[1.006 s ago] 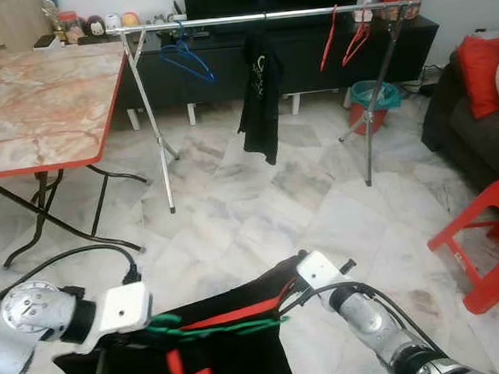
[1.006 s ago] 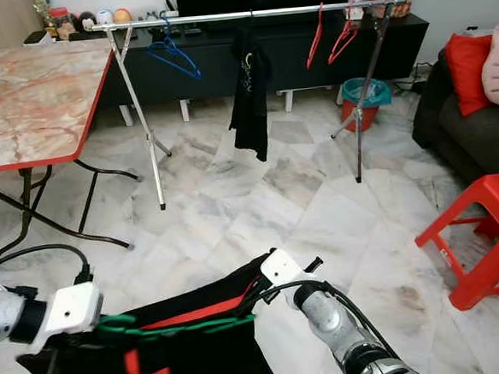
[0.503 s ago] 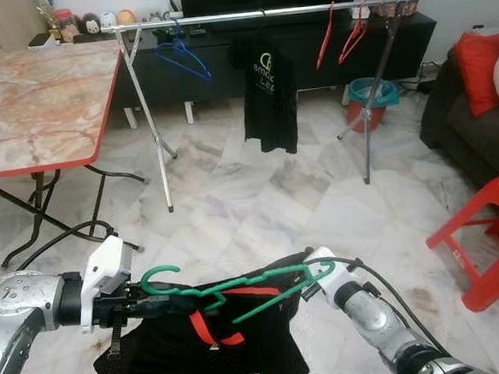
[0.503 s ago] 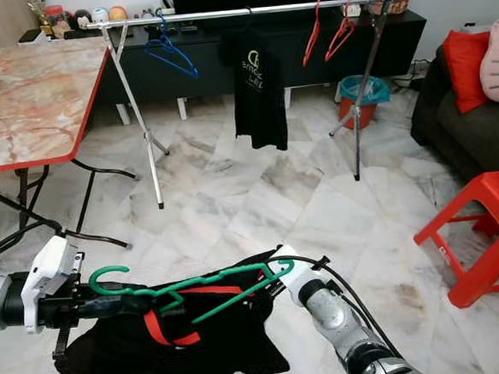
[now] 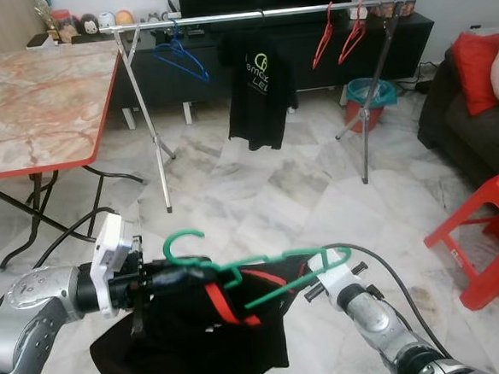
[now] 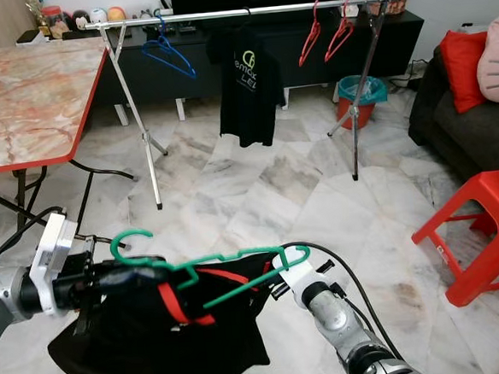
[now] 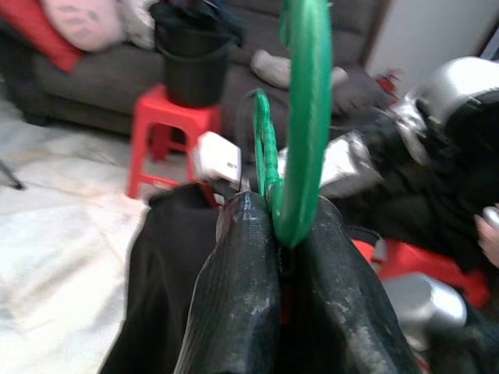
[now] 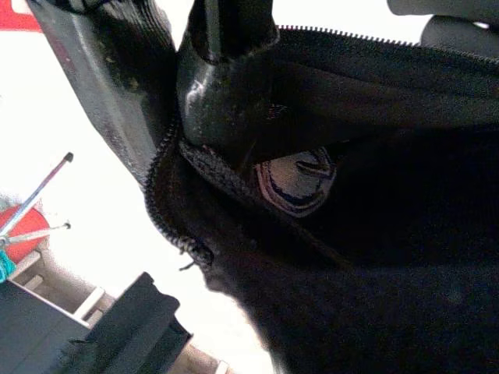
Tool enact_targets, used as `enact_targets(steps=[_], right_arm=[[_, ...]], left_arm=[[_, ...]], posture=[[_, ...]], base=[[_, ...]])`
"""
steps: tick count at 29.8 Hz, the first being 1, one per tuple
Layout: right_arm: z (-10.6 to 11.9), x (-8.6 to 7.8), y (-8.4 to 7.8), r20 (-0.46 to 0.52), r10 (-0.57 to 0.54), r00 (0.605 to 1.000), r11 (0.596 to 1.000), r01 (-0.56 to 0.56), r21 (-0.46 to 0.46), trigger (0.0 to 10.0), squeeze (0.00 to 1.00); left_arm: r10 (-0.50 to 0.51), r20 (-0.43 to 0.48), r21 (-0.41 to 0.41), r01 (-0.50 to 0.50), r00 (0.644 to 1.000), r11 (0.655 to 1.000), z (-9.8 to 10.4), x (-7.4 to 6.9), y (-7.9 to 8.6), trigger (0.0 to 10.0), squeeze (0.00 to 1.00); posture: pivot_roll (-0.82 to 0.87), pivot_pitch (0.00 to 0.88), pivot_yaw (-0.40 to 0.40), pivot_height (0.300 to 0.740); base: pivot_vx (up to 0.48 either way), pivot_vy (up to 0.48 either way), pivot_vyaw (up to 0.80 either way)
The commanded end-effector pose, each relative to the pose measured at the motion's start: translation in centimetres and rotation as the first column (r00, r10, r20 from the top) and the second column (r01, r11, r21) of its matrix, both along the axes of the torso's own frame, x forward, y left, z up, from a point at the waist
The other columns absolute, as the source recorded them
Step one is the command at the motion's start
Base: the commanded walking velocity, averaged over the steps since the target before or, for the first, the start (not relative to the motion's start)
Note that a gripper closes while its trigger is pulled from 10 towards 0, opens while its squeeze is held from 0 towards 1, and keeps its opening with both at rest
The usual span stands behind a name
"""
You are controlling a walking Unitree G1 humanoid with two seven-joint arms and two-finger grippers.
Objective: Hang hanger
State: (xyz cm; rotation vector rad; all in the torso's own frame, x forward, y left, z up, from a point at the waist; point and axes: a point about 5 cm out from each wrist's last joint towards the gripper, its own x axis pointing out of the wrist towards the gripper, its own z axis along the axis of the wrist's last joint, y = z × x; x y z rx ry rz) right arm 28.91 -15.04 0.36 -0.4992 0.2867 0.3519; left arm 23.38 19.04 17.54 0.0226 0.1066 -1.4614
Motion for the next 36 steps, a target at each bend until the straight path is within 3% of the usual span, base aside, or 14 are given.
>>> enact_targets(steps=[1,5,7,13,16,18,19,20,21,26,28,31,36], right_arm=[[-0.7,-0.5,-0.7,-0.037,-0.040,0.998,0.999,0.040,-0.002,0.0,0.00],[-0.7,-0.6,-1.1,-0.044,-0.049,0.998,0.999,0.049,-0.004,0.0,0.00],[-0.8,-0.6,-1.2,-0.049,-0.054,0.997,0.999,0.054,-0.007,0.0,0.00],[-1.1,-0.9,-1.4,-0.071,-0.064,0.995,0.998,0.063,-0.014,0.0,0.00],[-1.5,-1.2,-1.6,-0.091,-0.076,0.993,0.997,0.075,-0.019,0.0,0.00],[-1.6,-1.3,-1.6,-0.095,-0.079,0.992,0.997,0.077,-0.020,0.0,0.00],[-1.6,-1.3,-1.7,-0.098,-0.080,0.992,0.997,0.078,-0.021,0.0,0.00],[-1.7,-1.4,-1.7,-0.102,-0.084,0.991,0.996,0.082,-0.022,0.0,0.00],[-1.7,-1.4,-1.7,-0.105,-0.086,0.991,0.996,0.084,-0.022,0.0,0.00],[-1.9,-1.6,-1.8,-0.111,-0.090,0.990,0.996,0.088,-0.022,0.0,0.00],[-2.0,-1.8,-1.8,-0.118,-0.094,0.989,0.996,0.092,-0.023,0.0,0.00],[-2.3,-2.0,-1.9,-0.127,-0.100,0.987,0.995,0.097,-0.025,0.0,0.00],[-2.9,-2.7,-2.4,-0.157,-0.115,0.981,0.993,0.111,-0.034,0.0,0.00]], left_arm=[[-0.088,-0.008,0.038,0.088,0.996,0.995,0.2,-0.9,-0.1,10.0,0.00],[-0.156,-0.041,0.156,0.160,0.987,0.975,-0.6,-1.6,0.1,10.0,0.00],[-0.166,-0.040,0.164,0.170,0.985,0.972,-0.6,-1.7,0.0,10.0,0.00],[-0.067,0.005,-0.049,0.068,0.998,0.996,1.4,-0.4,-0.3,10.0,0.00],[0.010,0.040,-0.229,0.000,0.999,0.973,3.2,0.5,-0.4,10.0,0.00],[0.071,0.058,-0.268,-0.053,0.996,0.962,3.5,1.1,-0.4,10.0,0.00],[0.123,0.060,-0.297,-0.100,0.991,0.950,3.7,1.7,-0.4,10.0,0.00],[0.266,0.063,-0.361,-0.227,0.962,0.905,4.1,3.3,-0.7,10.0,0.00],[0.319,0.050,-0.387,-0.276,0.947,0.880,4.2,3.9,-0.8,10.0,0.00],[0.384,-0.006,-0.425,-0.350,0.923,0.835,3.9,4.8,-1.8,10.0,0.00],[0.439,-0.098,-0.422,-0.437,0.893,0.794,3.1,5.7,-3.2,10.0,0.00],[0.466,-0.136,-0.420,-0.477,0.874,0.772,2.6,6.2,-4.2,10.0,0.00],[0.622,-0.199,-0.445,-0.635,0.758,0.631,2.7,8.4,-4.5,10.0,0.00]], posture=[[0.04,0.000,-0.013,0.740],[0.04,0.000,-0.014,0.740],[0.04,0.000,-0.013,0.740],[0.04,0.000,-0.014,0.740],[0.04,0.000,-0.015,0.740],[0.04,0.000,-0.015,0.740],[0.04,0.000,-0.015,0.740],[0.04,0.000,-0.015,0.740],[0.04,0.000,-0.015,0.740],[0.04,0.000,-0.014,0.740],[0.04,0.000,-0.012,0.740],[0.03,0.000,-0.012,0.740],[0.03,0.000,-0.008,0.740]], base=[[0.000,0.000,0.00],[0.000,0.000,0.00],[0.000,0.000,0.00],[0.000,0.000,0.00],[0.000,0.000,0.00],[0.000,0.000,0.00],[0.000,0.000,0.00],[0.000,0.000,0.00],[0.000,0.000,0.00],[0.000,0.000,0.00],[0.000,0.000,0.00],[0.000,0.000,0.00],[0.000,0.000,0.00]])
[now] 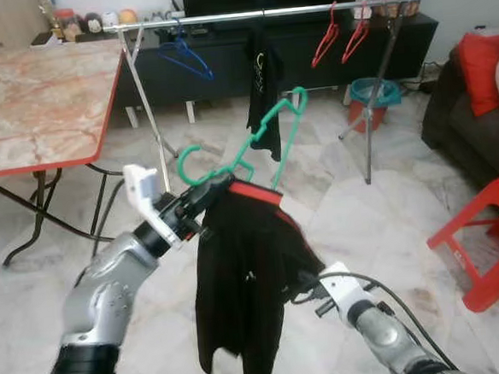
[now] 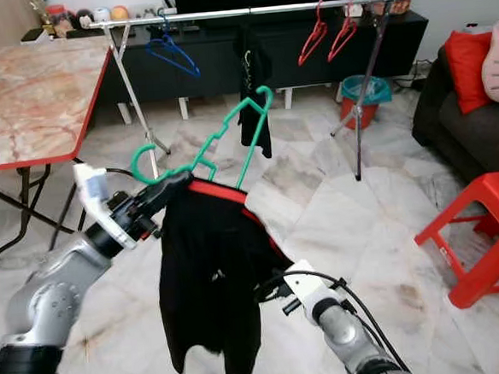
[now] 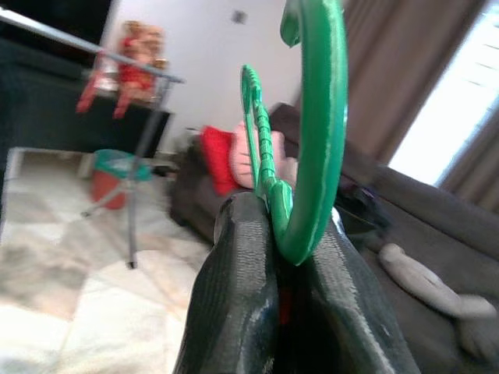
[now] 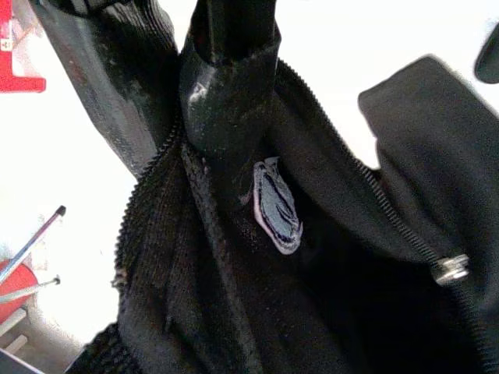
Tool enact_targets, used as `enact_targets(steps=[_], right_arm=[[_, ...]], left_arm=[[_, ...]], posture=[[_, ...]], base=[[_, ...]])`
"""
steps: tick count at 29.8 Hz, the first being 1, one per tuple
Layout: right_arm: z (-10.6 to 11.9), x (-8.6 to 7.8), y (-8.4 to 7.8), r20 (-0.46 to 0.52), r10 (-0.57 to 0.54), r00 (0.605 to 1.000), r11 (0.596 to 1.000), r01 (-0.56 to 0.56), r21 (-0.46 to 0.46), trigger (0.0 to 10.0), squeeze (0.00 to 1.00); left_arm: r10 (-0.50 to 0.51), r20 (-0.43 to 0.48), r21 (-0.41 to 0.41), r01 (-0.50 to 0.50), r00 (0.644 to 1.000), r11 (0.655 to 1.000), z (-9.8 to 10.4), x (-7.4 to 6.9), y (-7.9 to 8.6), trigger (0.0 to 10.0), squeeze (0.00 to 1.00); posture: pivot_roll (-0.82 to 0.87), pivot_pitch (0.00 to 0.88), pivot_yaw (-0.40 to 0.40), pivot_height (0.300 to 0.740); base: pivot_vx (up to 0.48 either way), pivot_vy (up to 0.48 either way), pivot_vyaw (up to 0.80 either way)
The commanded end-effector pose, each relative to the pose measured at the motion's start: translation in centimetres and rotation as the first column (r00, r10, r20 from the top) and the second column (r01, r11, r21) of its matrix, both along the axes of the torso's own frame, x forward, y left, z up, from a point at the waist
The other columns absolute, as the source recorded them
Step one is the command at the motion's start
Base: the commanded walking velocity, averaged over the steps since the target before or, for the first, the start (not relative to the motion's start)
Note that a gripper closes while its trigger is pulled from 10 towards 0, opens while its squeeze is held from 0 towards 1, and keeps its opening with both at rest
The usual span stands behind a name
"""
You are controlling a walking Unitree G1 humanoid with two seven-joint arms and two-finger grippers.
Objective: Hang hanger
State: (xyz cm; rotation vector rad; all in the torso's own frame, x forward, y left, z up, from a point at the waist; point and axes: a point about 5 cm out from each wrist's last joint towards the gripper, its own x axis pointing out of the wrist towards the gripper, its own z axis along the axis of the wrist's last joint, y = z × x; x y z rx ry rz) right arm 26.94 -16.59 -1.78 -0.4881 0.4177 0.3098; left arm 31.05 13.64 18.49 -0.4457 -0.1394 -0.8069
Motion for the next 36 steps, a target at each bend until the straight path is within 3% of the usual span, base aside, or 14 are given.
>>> enact_targets(steps=[1,3,7,10,11,12,16,17,18,28,36], right_arm=[[-0.9,-0.9,-0.9,-0.056,-0.047,0.997,0.999,0.047,0.000,0.0,0.00],[-1.0,-1.0,-0.9,-0.063,-0.050,0.997,0.999,0.050,0.005,0.0,0.00],[-1.0,-1.1,-0.9,-0.067,-0.043,0.997,0.999,0.043,-0.010,0.0,0.00],[-1.1,-1.2,-0.9,-0.075,-0.052,0.996,0.999,0.051,-0.006,0.0,0.00],[-1.1,-1.2,-0.9,-0.074,-0.055,0.996,0.998,0.055,-0.004,0.7,0.00],[-1.1,-1.1,-1.1,-0.073,-0.070,0.995,0.998,0.070,-0.001,10.0,0.00],[-0.6,-0.5,-1.0,-0.071,-0.096,0.993,0.994,0.100,0.051,10.0,0.00],[-0.5,-0.3,-0.9,-0.069,-0.097,0.993,0.993,0.101,0.064,10.0,0.91],[-0.3,0.0,-0.8,-0.068,-0.098,0.993,0.991,0.104,0.087,10.0,1.00],[-1.1,-0.9,-0.1,-0.172,0.085,0.981,0.995,-0.076,0.059,10.0,1.00],[-2.1,-2.4,-1.4,-0.270,0.164,0.949,0.983,-0.179,-0.030,10.0,1.00]], left_arm=[[0.167,0.044,-0.081,-0.163,0.985,0.983,2.0,1.5,1.2,10.0,0.00],[0.205,0.026,-0.123,-0.200,0.978,0.972,2.3,1.9,1.3,10.0,0.00],[0.146,0.042,-0.194,-0.135,0.988,0.972,3.2,1.5,0.1,10.0,0.00],[0.068,0.080,-0.134,-0.057,0.995,0.989,3.1,0.9,-1.4,10.0,0.00],[0.060,0.086,-0.119,-0.049,0.995,0.992,3.0,0.8,-1.6,10.0,0.00],[0.034,0.086,-0.113,-0.024,0.996,0.993,2.9,0.6,-2.0,10.0,0.00],[0.007,0.097,-0.051,-0.002,0.995,0.999,2.7,0.4,-2.4,10.0,0.00],[0.006,0.099,-0.036,-0.002,0.995,0.999,2.6,0.4,-2.4,10.0,0.00],[0.012,0.099,-0.019,-0.010,0.995,1.000,2.5,0.5,-2.2,10.0,0.00],[-0.018,0.108,0.060,0.012,0.994,0.998,1.9,0.1,-1.9,10.0,0.00],[-0.030,0.106,0.062,0.024,0.994,0.998,1.7,-0.1,-1.8,10.0,0.00]], posture=[[0.03,0.000,-0.008,0.740],[0.03,0.000,-0.005,0.740],[0.03,0.000,-0.002,0.740],[0.03,0.000,0.000,0.740],[0.02,0.000,0.002,0.740],[0.02,0.000,0.002,0.740],[0.02,0.000,0.002,0.740],[0.02,0.000,0.002,0.740],[0.02,0.000,0.002,0.740],[0.02,0.000,0.003,0.740],[0.02,0.000,0.002,0.740]], base=[[0.000,0.000,0.00],[0.000,0.000,0.00],[0.000,0.000,0.00],[0.000,0.000,0.00],[0.000,0.000,0.00],[0.000,0.000,0.00],[0.000,0.000,0.00],[0.000,0.000,0.00],[0.000,0.000,0.00],[0.000,0.000,0.00],[0.000,0.000,0.00]])
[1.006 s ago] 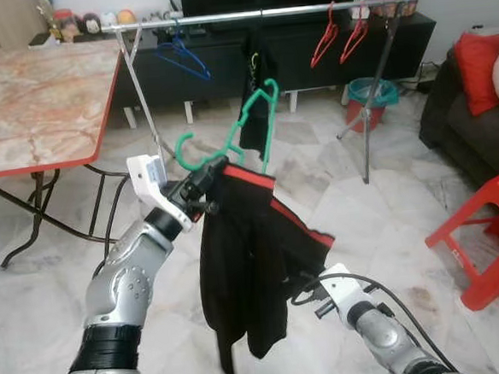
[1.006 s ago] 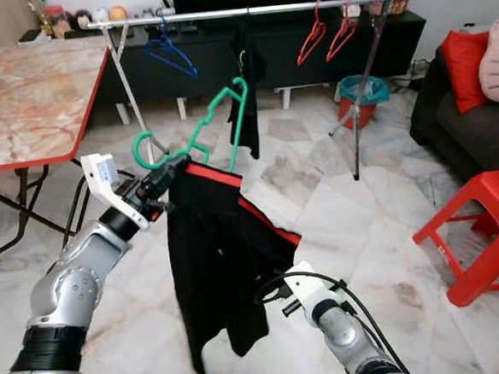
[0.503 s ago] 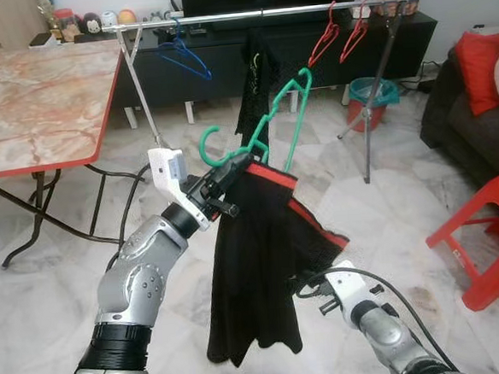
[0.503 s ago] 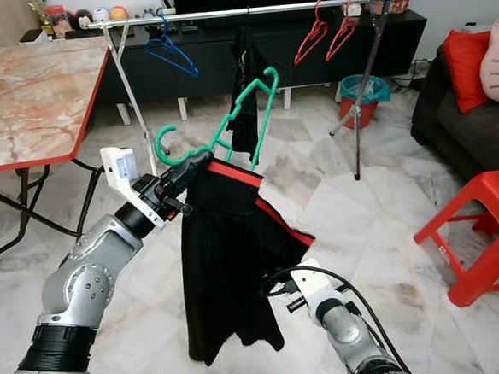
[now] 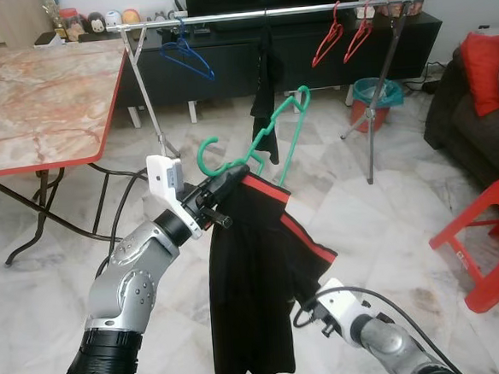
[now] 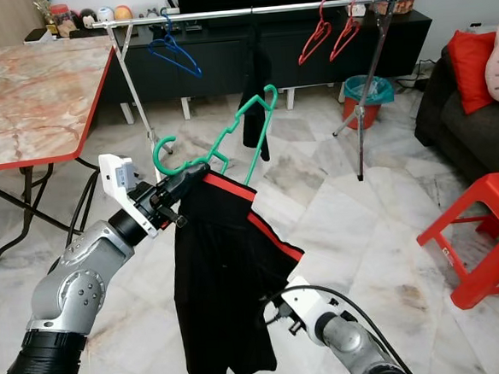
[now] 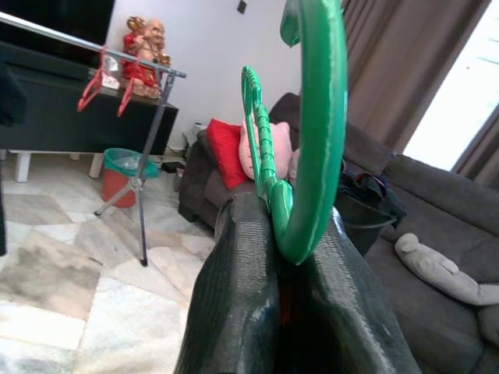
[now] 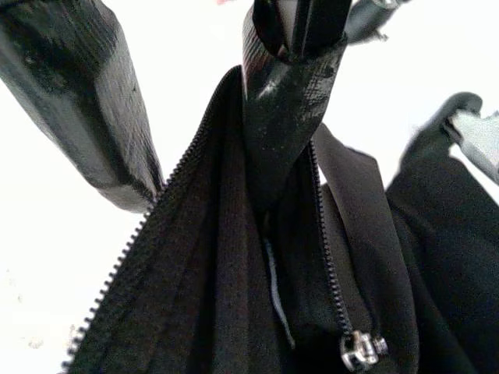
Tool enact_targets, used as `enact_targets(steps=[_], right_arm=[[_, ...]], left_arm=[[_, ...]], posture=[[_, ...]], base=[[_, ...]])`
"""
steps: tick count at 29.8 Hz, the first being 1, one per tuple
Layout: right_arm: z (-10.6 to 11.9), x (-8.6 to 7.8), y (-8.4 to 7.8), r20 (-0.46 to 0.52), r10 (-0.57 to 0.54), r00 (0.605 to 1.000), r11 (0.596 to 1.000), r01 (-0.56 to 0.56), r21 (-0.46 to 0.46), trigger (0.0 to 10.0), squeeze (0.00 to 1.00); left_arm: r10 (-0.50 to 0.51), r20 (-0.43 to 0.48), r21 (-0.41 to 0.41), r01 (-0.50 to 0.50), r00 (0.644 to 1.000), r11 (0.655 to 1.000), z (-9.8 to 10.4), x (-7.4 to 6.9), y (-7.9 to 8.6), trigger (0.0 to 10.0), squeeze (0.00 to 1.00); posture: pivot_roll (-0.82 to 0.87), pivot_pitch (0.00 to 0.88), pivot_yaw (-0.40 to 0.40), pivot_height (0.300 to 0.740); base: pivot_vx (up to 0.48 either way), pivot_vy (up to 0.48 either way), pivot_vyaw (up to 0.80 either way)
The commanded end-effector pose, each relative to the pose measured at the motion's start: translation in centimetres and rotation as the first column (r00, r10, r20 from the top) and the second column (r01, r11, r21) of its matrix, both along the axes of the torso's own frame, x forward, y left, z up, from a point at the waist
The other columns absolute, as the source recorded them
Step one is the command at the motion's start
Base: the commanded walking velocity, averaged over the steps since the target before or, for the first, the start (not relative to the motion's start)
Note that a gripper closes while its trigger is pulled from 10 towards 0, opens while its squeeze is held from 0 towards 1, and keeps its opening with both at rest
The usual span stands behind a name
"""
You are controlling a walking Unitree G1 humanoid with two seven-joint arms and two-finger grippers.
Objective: Hang hanger
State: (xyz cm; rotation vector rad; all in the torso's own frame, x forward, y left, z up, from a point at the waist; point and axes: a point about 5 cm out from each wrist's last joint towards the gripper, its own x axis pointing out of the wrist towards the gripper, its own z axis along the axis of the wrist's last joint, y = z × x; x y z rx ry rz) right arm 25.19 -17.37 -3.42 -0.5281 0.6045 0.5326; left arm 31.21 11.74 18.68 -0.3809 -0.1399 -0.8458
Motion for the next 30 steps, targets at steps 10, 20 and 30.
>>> enact_targets(steps=[10,20,30], right_arm=[[5.9,4.8,-0.7,0.189,-0.258,0.948,0.879,0.148,0.453,10.0,0.00],[6.8,5.2,0.8,0.137,-0.052,0.989,0.898,-0.013,0.440,10.0,0.00],[8.7,2.1,-1.6,-0.087,0.497,0.863,0.861,-0.478,0.177,10.0,0.00]], left_arm=[[-0.070,0.058,0.061,0.066,0.996,0.996,0.3,-1.2,-0.5,10.0,0.00],[-0.115,0.048,0.140,0.107,0.992,0.984,-0.4,-1.6,-0.6,10.0,0.00],[-0.142,0.019,0.417,0.122,0.990,0.901,-2.8,-1.5,1.5,10.0,0.00]], posture=[[0.00,0.000,0.007,0.740],[0.01,0.000,0.007,0.740],[-0.01,0.000,0.016,0.740]], base=[[0.000,0.000,0.00],[0.000,0.000,0.00],[0.000,0.000,0.00]])
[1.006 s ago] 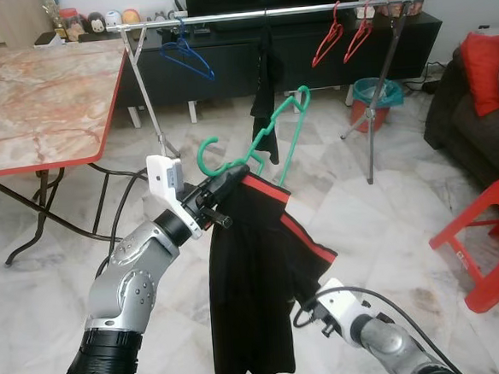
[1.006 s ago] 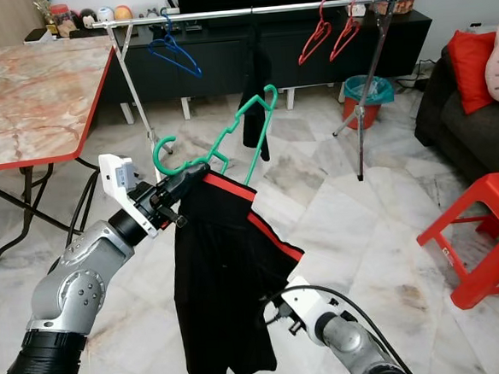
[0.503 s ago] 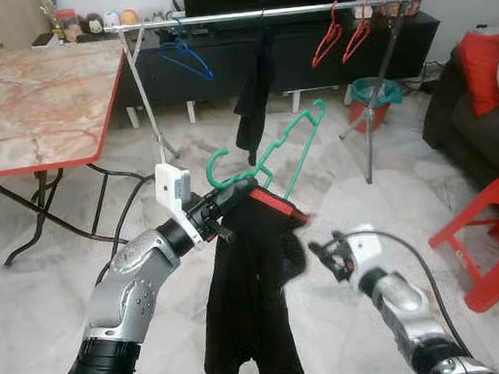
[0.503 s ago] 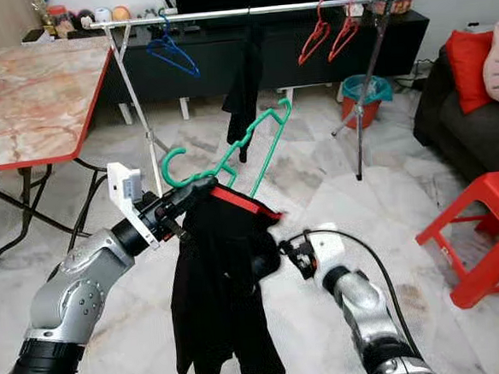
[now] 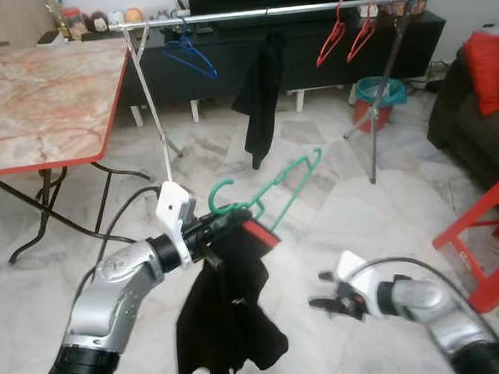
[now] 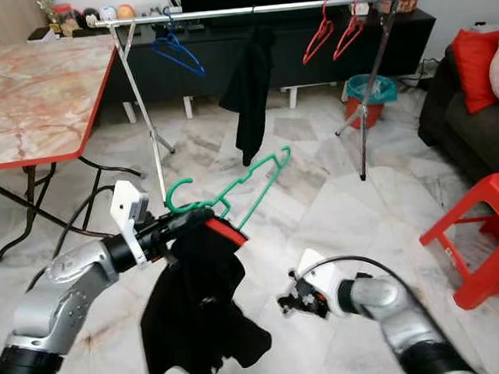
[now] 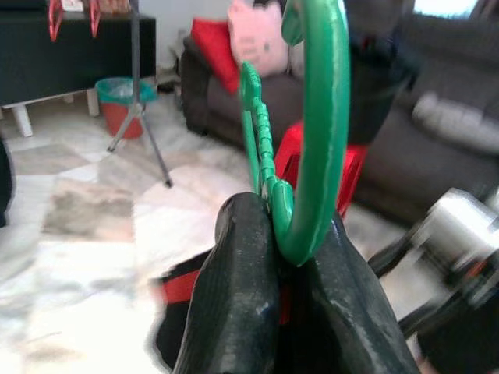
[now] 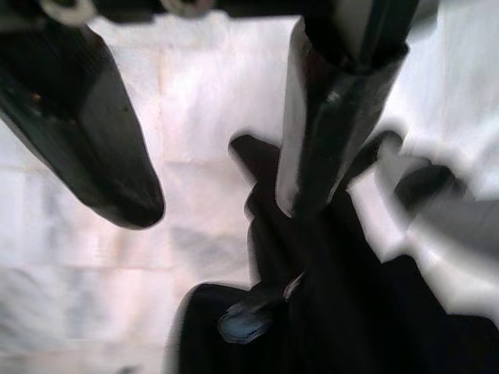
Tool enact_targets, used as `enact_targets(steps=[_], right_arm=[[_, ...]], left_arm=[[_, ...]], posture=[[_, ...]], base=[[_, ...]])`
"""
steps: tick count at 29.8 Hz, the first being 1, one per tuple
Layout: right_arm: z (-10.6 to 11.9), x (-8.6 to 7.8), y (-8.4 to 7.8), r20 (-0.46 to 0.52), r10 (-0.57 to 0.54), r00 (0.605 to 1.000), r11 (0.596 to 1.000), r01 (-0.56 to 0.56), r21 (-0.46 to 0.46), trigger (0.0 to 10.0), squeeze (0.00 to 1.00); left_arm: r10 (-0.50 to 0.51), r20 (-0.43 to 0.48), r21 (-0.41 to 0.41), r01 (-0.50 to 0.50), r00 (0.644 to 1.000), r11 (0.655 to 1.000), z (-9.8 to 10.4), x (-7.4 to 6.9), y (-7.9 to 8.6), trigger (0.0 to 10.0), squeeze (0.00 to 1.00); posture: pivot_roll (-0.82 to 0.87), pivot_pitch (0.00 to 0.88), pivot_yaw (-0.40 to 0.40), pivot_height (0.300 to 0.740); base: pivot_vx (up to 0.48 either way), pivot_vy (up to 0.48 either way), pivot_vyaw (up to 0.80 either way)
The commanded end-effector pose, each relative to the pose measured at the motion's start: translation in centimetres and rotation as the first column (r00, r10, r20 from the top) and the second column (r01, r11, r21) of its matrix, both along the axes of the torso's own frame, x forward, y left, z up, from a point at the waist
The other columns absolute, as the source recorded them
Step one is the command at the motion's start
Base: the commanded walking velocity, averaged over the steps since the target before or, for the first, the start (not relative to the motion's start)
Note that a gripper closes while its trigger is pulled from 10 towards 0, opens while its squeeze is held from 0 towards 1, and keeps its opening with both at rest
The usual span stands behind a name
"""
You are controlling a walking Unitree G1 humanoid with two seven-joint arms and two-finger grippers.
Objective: Hang hanger
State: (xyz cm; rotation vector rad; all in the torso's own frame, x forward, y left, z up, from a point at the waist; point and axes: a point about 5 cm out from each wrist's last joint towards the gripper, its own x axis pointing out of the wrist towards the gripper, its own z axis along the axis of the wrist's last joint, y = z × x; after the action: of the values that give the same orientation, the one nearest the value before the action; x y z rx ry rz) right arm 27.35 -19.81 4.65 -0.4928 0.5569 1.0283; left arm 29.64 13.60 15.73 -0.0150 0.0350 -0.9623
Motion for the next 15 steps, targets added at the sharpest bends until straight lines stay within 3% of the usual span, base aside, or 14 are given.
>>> enact_targets(steps=[1,8,13,15], right_arm=[[1.5,-0.4,1.1,-0.038,0.135,0.990,0.991,-0.135,0.009,10.0,0.00],[3.6,-1.3,1.2,-0.088,0.257,0.963,0.967,-0.256,0.023,10.0,0.00],[5.3,0.2,0.9,0.032,0.225,0.974,0.974,-0.225,0.016,10.0,0.00],[5.7,0.7,1.0,0.076,0.209,0.975,0.977,-0.211,0.014,10.0,0.00]], left_arm=[[-0.027,0.031,0.080,0.025,0.999,0.997,-0.2,0.2,0.0,10.0,0.00],[-0.033,0.022,0.179,0.028,0.999,0.983,-1.3,0.1,0.6,10.0,0.00],[-0.117,-0.012,0.338,0.114,0.993,0.934,-3.0,-0.8,0.9,10.0,0.00],[-0.138,-0.021,0.360,0.137,0.990,0.923,-3.2,-0.9,0.9,10.0,0.00]], posture=[[-0.02,0.000,0.017,0.740],[-0.01,0.000,0.019,0.740],[-0.01,0.000,0.018,0.740],[-0.01,0.000,0.018,0.740]], base=[[0.000,0.000,0.00],[0.000,0.000,0.00],[0.000,0.000,0.00],[0.000,0.000,0.00]])
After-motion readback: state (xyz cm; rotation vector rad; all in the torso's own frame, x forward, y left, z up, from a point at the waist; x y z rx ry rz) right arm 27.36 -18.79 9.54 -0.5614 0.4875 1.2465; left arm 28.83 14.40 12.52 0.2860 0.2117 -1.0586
